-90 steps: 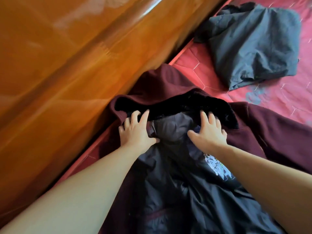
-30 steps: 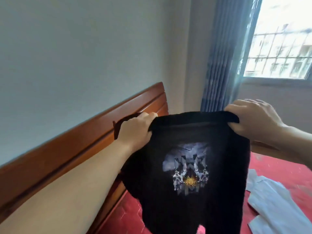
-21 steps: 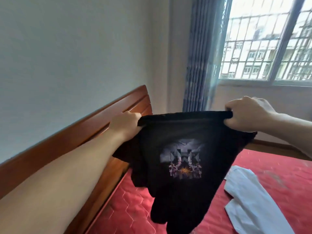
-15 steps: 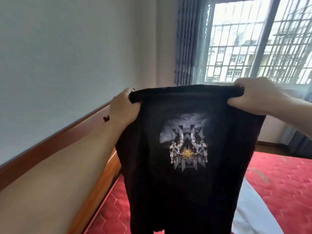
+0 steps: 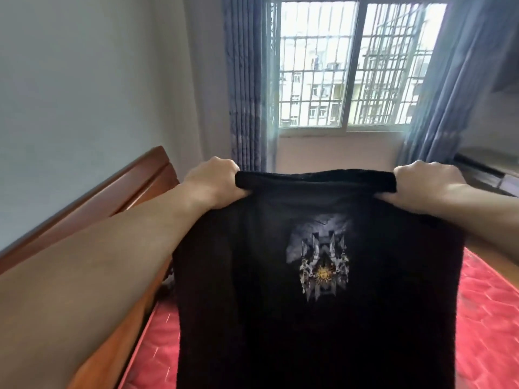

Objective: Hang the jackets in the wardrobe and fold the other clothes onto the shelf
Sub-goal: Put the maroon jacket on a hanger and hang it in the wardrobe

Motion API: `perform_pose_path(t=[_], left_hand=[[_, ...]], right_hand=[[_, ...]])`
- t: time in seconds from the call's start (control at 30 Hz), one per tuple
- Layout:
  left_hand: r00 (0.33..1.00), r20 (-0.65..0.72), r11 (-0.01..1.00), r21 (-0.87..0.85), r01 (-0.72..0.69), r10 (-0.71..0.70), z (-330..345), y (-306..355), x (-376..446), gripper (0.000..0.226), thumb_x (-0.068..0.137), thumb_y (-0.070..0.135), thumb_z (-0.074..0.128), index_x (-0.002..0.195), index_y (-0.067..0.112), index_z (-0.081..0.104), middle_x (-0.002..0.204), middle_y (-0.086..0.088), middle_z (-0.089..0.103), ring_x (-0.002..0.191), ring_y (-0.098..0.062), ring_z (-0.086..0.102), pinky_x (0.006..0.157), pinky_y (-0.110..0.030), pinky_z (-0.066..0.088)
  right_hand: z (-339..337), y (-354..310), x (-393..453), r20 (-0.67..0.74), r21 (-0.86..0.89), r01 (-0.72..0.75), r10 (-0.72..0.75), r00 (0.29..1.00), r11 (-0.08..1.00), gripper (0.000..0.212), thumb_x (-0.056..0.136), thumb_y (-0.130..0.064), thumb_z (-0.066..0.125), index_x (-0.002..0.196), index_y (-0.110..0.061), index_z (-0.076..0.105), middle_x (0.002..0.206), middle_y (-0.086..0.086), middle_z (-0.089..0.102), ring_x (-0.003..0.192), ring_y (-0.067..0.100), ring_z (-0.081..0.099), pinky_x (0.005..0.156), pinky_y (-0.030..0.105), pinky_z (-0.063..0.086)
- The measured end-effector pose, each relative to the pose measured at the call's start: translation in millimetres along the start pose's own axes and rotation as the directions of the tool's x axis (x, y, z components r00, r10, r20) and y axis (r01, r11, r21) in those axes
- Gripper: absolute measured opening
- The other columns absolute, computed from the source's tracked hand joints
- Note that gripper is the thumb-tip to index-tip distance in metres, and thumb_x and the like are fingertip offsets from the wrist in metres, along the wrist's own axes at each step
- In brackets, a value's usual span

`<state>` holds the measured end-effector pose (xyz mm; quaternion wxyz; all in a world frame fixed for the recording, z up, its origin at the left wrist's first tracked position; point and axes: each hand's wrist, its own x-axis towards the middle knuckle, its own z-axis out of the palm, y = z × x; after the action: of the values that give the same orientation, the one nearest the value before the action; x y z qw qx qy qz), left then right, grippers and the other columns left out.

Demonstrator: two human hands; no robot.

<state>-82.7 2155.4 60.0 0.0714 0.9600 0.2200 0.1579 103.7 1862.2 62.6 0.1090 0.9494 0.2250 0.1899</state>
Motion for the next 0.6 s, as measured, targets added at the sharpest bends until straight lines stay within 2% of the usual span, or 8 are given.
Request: perform_pose_path(t=[0.07, 0.17, 0.3, 0.43, 0.53, 0.6], left_hand=[[0.99, 0.139, 0.998, -0.064, -0.013, 0.022, -5.1, 13.1, 2.8, 0.042, 0.065, 0.064, 0.073, 0.086, 0.027, 0.073, 0.085, 0.007, 0.068, 0.08, -0.014, 0.066, 0.078, -0.035, 0.057], [0.954, 0.265, 0.987, -0.115, -0.111, 0.138, -8.3, 37.1, 0.2, 0.061, 0.053, 0.074, 0.075, 0.088, 0.024, 0.072, 0.088, 0.006, 0.069, 0.081, -0.011, 0.066, 0.079, -0.035, 0.058], [0.915, 0.36, 0.973, -0.201, -0.115, 0.183, -3.1, 72.6, -1.5, 0.072, 0.055, 0.086, 0.063, 0.079, 0.018, 0.062, 0.077, 0.003, 0.063, 0.071, -0.014, 0.062, 0.07, -0.032, 0.053], [0.951, 0.252, 0.956, -0.272, -0.111, 0.182, 3.2, 114.0, 11.1, 0.051, 0.069, 0.057, 0.078, 0.092, 0.014, 0.064, 0.093, -0.004, 0.066, 0.085, -0.02, 0.064, 0.079, -0.034, 0.055], [0.976, 0.134, 0.911, -0.399, -0.107, 0.174, 9.0, 153.6, 19.5, 0.04, 0.073, 0.048, 0.078, 0.087, 0.014, 0.063, 0.089, -0.004, 0.065, 0.081, -0.02, 0.064, 0.075, -0.034, 0.055], [0.981, 0.044, 0.874, -0.464, -0.146, 0.187, 13.7, 190.7, 19.7, 0.036, 0.075, 0.047, 0.075, 0.088, 0.015, 0.067, 0.087, -0.003, 0.067, 0.08, -0.02, 0.065, 0.074, -0.034, 0.055]], right_hand=[[-10.3, 8.6, -3.3, 0.07, -0.067, -0.072, 0.077, 0.995, 0.995, 0.065, 0.085, -0.075, 0.039, 0.109, -0.019, 0.061, 0.107, 0.005, 0.063, 0.096, 0.028, 0.062, 0.073, 0.035, 0.046], [-21.5, 26.4, -15.0, 0.199, 0.043, -0.248, 0.235, 0.951, 0.968, 0.056, 0.091, -0.062, 0.038, 0.113, -0.015, 0.061, 0.115, 0.01, 0.061, 0.103, 0.032, 0.059, 0.077, 0.034, 0.042], [-30.0, 58.7, -37.5, 0.253, 0.249, -0.373, 0.312, 0.916, 0.894, 0.045, 0.089, -0.054, 0.044, 0.09, -0.011, 0.059, 0.098, 0.011, 0.06, 0.093, 0.033, 0.059, 0.077, 0.035, 0.045], [-40.8, 101.3, -72.5, 0.257, 0.284, -0.404, 0.337, 0.906, 0.869, 0.038, 0.084, -0.053, 0.052, 0.081, -0.017, 0.062, 0.084, 0.004, 0.062, 0.08, 0.025, 0.058, 0.073, 0.033, 0.048], [-45.2, 128.7, -104.5, 0.267, 0.27, -0.395, 0.325, 0.907, 0.878, 0.03, 0.08, -0.047, 0.062, 0.085, -0.018, 0.061, 0.088, 0.0, 0.061, 0.082, 0.02, 0.055, 0.072, 0.03, 0.044], [-39.7, 143.7, -130.3, 0.326, 0.38, -0.43, 0.317, 0.891, 0.819, 0.024, 0.08, -0.036, 0.067, 0.089, -0.015, 0.06, 0.085, 0.0, 0.063, 0.077, 0.015, 0.058, 0.065, 0.027, 0.045]])
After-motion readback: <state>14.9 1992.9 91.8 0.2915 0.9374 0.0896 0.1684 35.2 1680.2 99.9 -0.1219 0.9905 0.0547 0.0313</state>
